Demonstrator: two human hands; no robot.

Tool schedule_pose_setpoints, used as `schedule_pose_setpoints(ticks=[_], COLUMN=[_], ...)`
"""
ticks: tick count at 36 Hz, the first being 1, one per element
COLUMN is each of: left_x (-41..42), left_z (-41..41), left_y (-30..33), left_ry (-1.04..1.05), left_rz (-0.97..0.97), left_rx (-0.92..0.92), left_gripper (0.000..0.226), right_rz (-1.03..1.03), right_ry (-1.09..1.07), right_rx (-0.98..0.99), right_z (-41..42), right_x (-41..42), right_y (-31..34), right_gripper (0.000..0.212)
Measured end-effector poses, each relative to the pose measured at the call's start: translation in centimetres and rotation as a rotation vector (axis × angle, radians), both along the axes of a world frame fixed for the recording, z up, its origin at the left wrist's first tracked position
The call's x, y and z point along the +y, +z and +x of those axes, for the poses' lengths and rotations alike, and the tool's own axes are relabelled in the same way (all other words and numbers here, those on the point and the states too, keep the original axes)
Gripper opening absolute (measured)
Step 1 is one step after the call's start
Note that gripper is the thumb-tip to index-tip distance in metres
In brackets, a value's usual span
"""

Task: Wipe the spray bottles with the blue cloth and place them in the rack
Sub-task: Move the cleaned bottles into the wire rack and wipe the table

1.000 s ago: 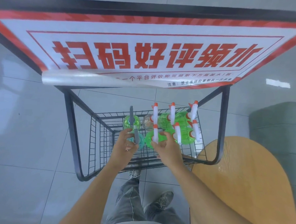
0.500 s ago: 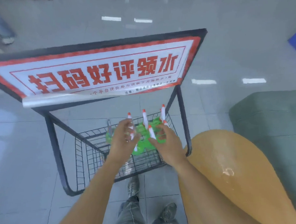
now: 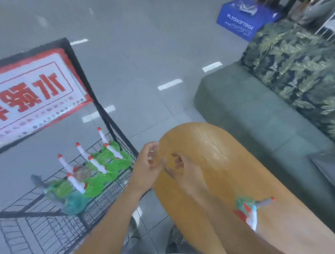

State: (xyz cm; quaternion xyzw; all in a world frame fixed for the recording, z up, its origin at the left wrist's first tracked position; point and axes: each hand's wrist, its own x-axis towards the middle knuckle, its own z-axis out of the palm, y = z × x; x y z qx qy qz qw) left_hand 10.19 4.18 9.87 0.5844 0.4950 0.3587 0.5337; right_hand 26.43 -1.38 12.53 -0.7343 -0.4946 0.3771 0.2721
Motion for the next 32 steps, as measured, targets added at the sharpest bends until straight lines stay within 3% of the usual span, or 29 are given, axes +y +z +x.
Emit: schedule_pose_setpoints(ticks=[13, 25, 32], left_x=[-5.3, -10.5, -11.4], left_z=[15.5, 26.7, 32.8], left_y=[-3.1, -6.6, -8.7], left_ry=[-0.42, -0.701, -0.846], left_rz=[-0.051, -0.137, -0.161], left_rx=[0.131, 0.195, 0.285], left_gripper=[0.053, 0.05, 0.048], right_rz=[-0.11, -0.181, -0.328], right_ry=[-0.403, -0.785, -0.774], right_rx=[-0.017, 0.04, 0.07], right_z=[13.9, 21.5, 22.9], right_x=[-10.4, -21.5, -24.5], right_y=[-4.1, -7.9, -11.3], right_gripper=[0.047, 0.038, 0.04])
